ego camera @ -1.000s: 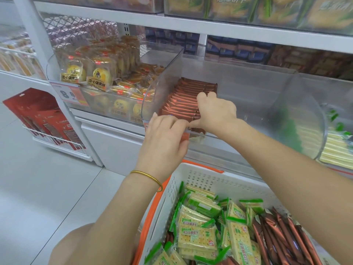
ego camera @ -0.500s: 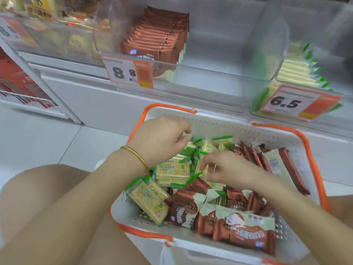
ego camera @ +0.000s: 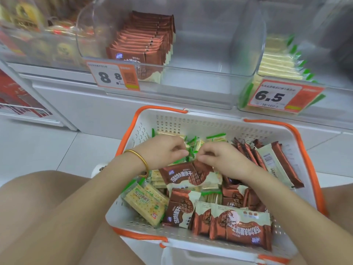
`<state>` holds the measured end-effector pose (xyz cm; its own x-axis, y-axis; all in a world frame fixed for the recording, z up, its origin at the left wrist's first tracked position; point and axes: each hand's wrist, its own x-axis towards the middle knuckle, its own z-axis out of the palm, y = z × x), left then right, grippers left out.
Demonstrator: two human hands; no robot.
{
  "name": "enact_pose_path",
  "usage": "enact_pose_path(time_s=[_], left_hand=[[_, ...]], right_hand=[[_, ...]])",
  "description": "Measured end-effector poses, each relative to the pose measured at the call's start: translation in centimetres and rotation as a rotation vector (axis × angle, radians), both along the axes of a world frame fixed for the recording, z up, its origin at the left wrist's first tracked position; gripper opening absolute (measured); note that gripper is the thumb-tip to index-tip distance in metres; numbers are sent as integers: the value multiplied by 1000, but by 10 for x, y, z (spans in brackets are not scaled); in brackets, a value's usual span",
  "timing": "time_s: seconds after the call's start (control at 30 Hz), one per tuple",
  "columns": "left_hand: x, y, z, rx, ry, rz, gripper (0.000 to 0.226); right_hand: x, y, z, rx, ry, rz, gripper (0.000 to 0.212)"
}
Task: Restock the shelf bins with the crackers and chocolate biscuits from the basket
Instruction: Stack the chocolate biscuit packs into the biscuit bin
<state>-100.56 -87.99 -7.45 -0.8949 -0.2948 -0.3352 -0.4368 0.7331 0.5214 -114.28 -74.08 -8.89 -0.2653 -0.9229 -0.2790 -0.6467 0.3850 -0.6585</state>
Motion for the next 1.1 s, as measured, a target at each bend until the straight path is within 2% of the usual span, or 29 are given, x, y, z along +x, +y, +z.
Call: enact_pose_path(time_s=[0.1,0.23,0.33,0.47,0.53,0.6,0.67,0.7,0.77,0.83,0.9,0.97,1.1], left_hand=[[-1,-2,4,81,-28,-4,25],[0,-10,15,115,83,55,9],[4,-16,34,175,175,74,2],[10,-32,73,231,293,90,8],[11,-49,93,188,465,149,9],[11,-68,107,150,794,348,13],[14,-89,110,-8,1076,582,19],[16,-98,106,-134,1134,660,20],[20,-113,91,-389,1077,675,18],[20,-120,78,-545,896,581,17],[19,-121,71,-572,760,542,25],[18,-121,68,-576,713,535,33],[19,-121,64,-573,665,505,37]], right_hand=[[-13,3,20,-62,-146,-142,12],[-19,0,37,-114,-283,-226,13],[-17,-8,59,-94,-302,-148,6],[-10,-34,103,-30,-172,102,8],[-15,-53,130,-79,-138,111,6],[-26,-73,157,-164,-124,70,6],[-38,-96,178,-253,-145,-10,9],[-43,-109,183,-290,-170,-61,11],[-48,-137,184,-347,-177,-135,13],[-47,-165,172,-341,-95,-137,9],[-37,-191,153,-284,15,-68,8],[-26,-213,133,-252,150,10,15],[-5,-233,113,-214,587,95,19]])
